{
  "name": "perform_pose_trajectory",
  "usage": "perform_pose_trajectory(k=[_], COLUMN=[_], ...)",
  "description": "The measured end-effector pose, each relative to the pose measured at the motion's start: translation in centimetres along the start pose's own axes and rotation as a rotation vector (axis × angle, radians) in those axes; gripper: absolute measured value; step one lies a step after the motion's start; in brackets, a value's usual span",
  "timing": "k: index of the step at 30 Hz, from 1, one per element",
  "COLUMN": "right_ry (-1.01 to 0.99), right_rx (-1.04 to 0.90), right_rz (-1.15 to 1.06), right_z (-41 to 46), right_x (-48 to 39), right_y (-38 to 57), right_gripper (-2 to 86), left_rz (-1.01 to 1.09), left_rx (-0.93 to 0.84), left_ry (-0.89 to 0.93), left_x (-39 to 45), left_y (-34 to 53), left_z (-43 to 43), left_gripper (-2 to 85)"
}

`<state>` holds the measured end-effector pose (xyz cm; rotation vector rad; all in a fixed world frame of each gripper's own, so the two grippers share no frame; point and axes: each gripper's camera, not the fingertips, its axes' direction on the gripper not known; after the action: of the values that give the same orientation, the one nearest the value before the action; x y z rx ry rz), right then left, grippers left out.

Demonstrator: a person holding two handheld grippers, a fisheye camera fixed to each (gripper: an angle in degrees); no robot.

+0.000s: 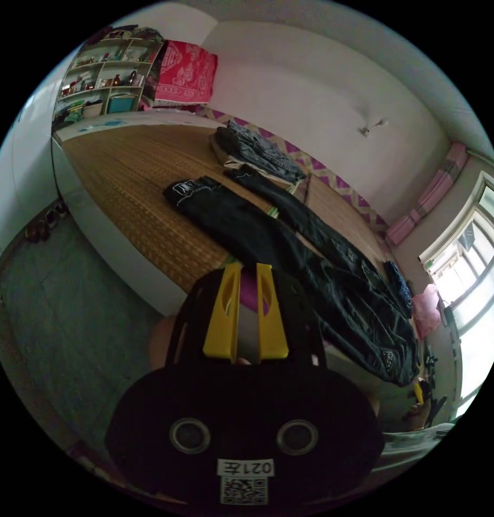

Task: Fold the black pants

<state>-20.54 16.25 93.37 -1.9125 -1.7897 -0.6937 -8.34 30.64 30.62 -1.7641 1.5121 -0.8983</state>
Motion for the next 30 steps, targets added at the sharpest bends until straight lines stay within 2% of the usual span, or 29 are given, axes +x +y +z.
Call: perform_pose_trajectory(k=[14, 22, 26, 30], right_ry=[-0.094, -0.121, -0.168, -0.164], right_rx=[-0.098, -0.110, -0.139, -0.131], right_rz=[0.044, 0.075, 0.104, 0.099], right_z=[4.4, 5.8, 6.5, 7.5], right_x=[1.0, 1.4, 1.6, 1.2], right_y=[-1.7, -2.5, -2.4, -2.5], right_gripper=[11.3, 11.4, 11.4, 10.2], left_rz=[-0.150, -0.288, -0.399, -0.425], left_rx=[0.021, -0.089, -0.097, -0.095], left_ry=[0.042, 0.200, 0.242, 0.263], left_x=[-7.6, -11.2, -12.8, -13.3], left_y=[-3.7, -7.4, -8.1, -9.2], left_z=[-0.5, 4.5, 5.4, 6.6], left_gripper=[7.1, 7.3, 5.8, 5.1])
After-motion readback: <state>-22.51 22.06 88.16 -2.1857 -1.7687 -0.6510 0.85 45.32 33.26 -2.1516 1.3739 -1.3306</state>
